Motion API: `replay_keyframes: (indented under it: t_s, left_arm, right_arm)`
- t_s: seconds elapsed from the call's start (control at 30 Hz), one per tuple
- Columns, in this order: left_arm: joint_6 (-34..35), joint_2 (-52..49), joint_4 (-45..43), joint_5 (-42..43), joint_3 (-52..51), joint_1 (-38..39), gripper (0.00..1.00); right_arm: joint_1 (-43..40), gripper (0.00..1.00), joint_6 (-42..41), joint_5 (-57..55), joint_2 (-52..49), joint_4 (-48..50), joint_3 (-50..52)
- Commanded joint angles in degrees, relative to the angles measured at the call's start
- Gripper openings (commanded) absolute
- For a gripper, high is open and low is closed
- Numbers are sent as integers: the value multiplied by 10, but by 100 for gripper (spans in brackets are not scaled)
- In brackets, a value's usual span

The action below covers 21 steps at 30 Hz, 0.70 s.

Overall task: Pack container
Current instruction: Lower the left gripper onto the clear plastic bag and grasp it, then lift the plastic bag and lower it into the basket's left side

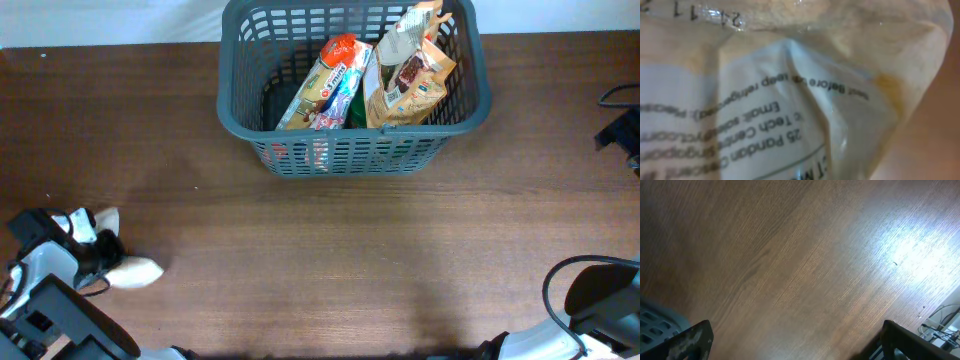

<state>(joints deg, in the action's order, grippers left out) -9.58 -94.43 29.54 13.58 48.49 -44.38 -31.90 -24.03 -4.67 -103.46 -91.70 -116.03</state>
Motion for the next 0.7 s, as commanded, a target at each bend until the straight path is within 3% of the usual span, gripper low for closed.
replay_keyframes:
  t_s: [0.0, 0.27, 0.37, 0.53, 0.67]
  left_arm:
    - [28, -11, -9, 219, 49, 0, 2]
    - [59, 12, -4, 539, 176, 17, 2]
    - [60, 38, -4, 607, 215, 45, 2]
    - [78, 111, -7, 596, 317, 158, 2]
    - [101, 150, -7, 459, 430, 287, 2]
  right_arm:
    - [-3, 99, -5, -1, 9, 0, 1]
    - [-3, 99, -5, -1, 9, 0, 1]
    - [-3, 99, -5, -1, 9, 0, 1]
    - [-3, 99, -5, -1, 9, 0, 1]
    - [-3, 99, -5, -1, 9, 0, 1]
